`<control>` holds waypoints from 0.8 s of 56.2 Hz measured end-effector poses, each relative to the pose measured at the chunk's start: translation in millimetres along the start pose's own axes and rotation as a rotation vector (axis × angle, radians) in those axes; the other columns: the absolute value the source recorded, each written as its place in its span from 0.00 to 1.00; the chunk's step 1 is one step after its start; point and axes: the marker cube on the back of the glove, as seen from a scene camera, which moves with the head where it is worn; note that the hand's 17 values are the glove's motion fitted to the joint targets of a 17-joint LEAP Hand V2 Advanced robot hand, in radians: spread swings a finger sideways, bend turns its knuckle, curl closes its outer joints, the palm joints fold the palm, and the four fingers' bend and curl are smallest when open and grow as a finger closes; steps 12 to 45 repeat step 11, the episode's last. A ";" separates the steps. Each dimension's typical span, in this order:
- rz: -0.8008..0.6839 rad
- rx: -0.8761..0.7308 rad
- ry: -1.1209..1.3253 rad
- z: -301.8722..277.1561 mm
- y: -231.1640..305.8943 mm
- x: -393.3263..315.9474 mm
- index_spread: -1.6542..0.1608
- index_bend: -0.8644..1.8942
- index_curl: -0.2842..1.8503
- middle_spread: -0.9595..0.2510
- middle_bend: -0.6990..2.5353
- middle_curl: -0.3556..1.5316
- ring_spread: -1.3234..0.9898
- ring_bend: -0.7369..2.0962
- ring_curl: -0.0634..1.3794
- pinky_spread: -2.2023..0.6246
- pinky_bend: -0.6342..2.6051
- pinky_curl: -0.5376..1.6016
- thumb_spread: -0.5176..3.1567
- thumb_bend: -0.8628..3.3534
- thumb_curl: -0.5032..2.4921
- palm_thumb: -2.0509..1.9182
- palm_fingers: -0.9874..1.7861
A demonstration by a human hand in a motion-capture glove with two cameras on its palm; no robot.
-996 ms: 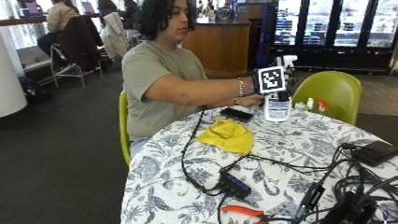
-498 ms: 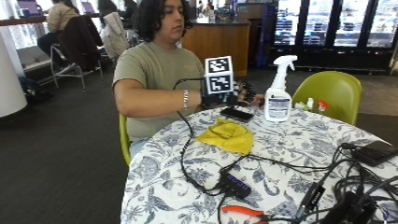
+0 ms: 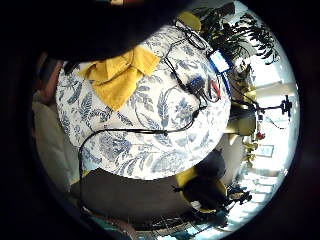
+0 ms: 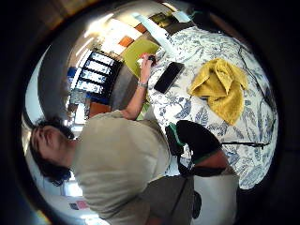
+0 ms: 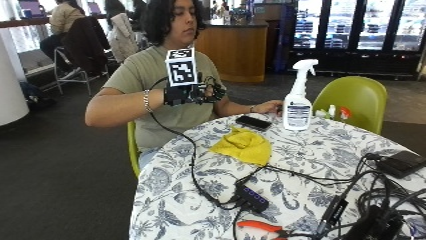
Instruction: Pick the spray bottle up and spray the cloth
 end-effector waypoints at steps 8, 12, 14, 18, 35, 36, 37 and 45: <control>-0.007 0.000 0.023 3.2 10.8 -4.2 0.68 0.37 0.27 0.76 0.27 0.37 0.54 0.38 0.27 0.86 0.27 0.41 0.44 0.20 0.30 0.67 0.47; -0.006 -0.006 0.024 4.3 12.4 -3.6 0.68 0.37 0.27 0.75 0.27 0.37 0.54 0.38 0.27 0.86 0.27 0.41 0.44 0.20 0.30 0.67 0.47; -0.006 -0.006 0.024 4.3 12.4 -3.6 0.68 0.37 0.27 0.75 0.27 0.37 0.54 0.38 0.27 0.86 0.27 0.41 0.44 0.20 0.30 0.67 0.47; -0.006 -0.006 0.024 4.3 12.4 -3.6 0.68 0.37 0.27 0.75 0.27 0.37 0.54 0.38 0.27 0.86 0.27 0.41 0.44 0.20 0.30 0.67 0.47; -0.006 -0.006 0.024 4.3 12.4 -3.6 0.68 0.37 0.27 0.75 0.27 0.37 0.54 0.38 0.27 0.86 0.27 0.41 0.44 0.20 0.30 0.67 0.47; -0.006 -0.006 0.024 4.3 12.4 -3.6 0.68 0.37 0.27 0.75 0.27 0.37 0.54 0.38 0.27 0.86 0.27 0.41 0.44 0.20 0.30 0.67 0.47; -0.006 -0.006 0.024 4.3 12.4 -3.6 0.68 0.37 0.27 0.75 0.27 0.37 0.54 0.38 0.27 0.86 0.27 0.41 0.44 0.20 0.30 0.67 0.47; -0.006 -0.006 0.024 4.3 12.4 -3.6 0.68 0.37 0.27 0.75 0.27 0.37 0.54 0.38 0.27 0.86 0.27 0.41 0.44 0.20 0.30 0.67 0.47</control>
